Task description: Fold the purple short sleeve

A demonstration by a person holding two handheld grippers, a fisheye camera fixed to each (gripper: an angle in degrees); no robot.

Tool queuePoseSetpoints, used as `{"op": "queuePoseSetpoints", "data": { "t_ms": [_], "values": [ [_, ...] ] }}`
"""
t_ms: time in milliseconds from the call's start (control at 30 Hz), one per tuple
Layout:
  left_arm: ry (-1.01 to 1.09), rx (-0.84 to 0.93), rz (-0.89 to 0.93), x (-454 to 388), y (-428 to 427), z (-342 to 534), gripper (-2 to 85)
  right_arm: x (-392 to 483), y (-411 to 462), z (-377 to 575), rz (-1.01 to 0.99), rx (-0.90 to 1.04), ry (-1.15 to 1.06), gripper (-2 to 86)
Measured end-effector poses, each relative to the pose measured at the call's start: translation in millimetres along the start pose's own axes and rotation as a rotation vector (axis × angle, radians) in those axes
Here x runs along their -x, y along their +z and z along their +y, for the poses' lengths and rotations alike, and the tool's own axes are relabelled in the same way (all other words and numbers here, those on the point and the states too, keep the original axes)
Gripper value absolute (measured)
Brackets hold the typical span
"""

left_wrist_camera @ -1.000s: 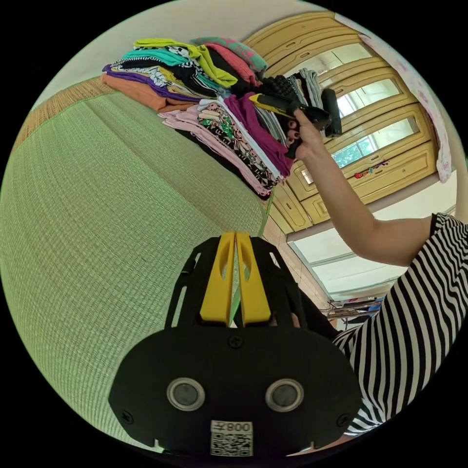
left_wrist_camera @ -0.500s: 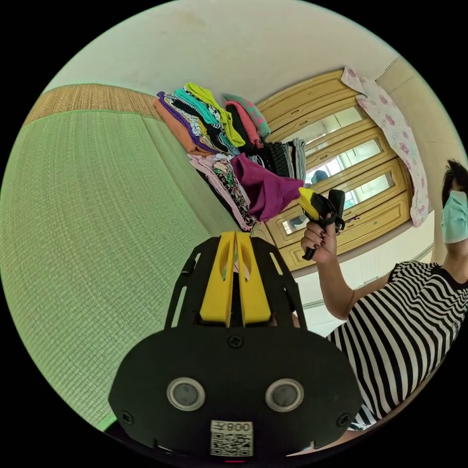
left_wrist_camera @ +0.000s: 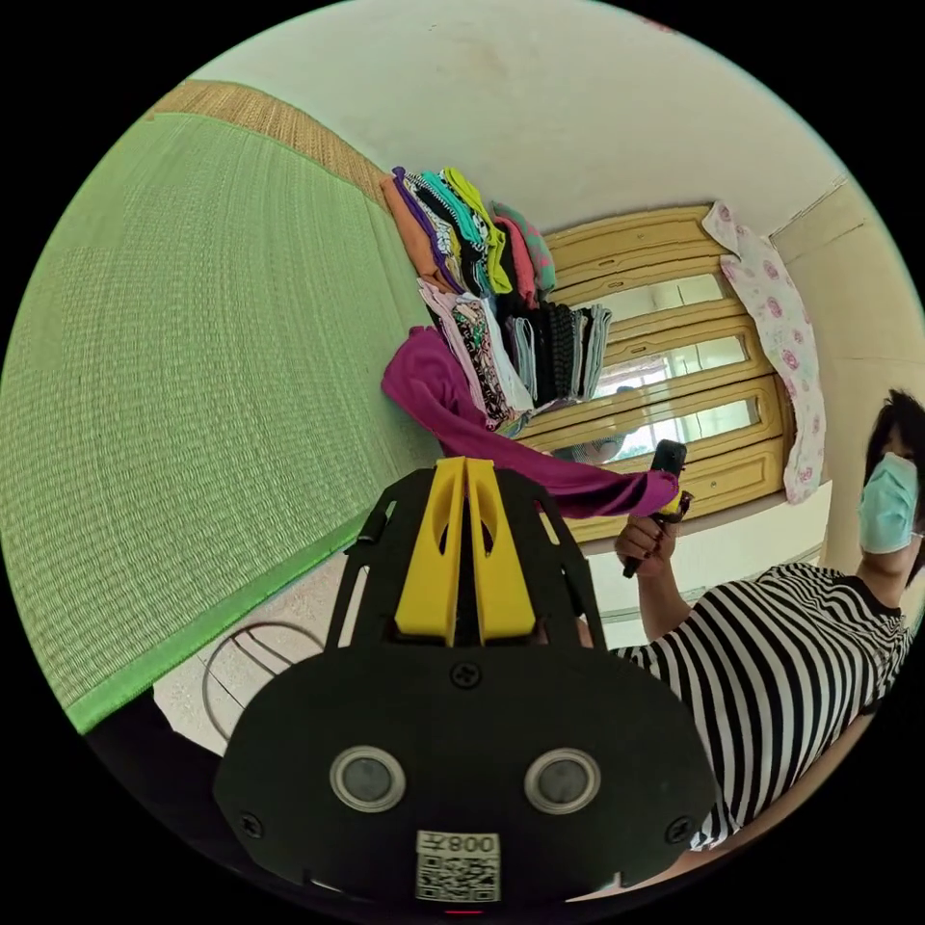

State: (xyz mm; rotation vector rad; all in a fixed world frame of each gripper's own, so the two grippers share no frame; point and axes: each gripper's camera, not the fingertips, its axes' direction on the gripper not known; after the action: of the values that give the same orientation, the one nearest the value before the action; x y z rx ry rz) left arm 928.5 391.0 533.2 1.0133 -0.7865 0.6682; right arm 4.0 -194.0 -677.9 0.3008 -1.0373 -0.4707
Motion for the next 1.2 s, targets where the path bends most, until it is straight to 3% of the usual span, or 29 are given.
{"op": "queuePoseSetpoints", "data": {
  "t_ms": [733, 1033, 1200],
  "values": [
    [-0.166, 0.352, -0.041, 149.6, 140.0, -94.5, 5.9, -75.2, -102.0, 17.1, -0.096, -0.095, 0.088, 0.5],
    [-0.109, 0.474, -0.196, 178.9, 156.3, -102.0, 3.0, -108.7, -114.5, 1.1, -0.153, -0.077, 0.09, 0.5],
    [-0.1, 0.475, -0.186, 200.5, 139.0, -82.3, 1.6, -121.8, -124.7, -4.8, -0.158, -0.072, 0.092, 0.5]
  ]
}}
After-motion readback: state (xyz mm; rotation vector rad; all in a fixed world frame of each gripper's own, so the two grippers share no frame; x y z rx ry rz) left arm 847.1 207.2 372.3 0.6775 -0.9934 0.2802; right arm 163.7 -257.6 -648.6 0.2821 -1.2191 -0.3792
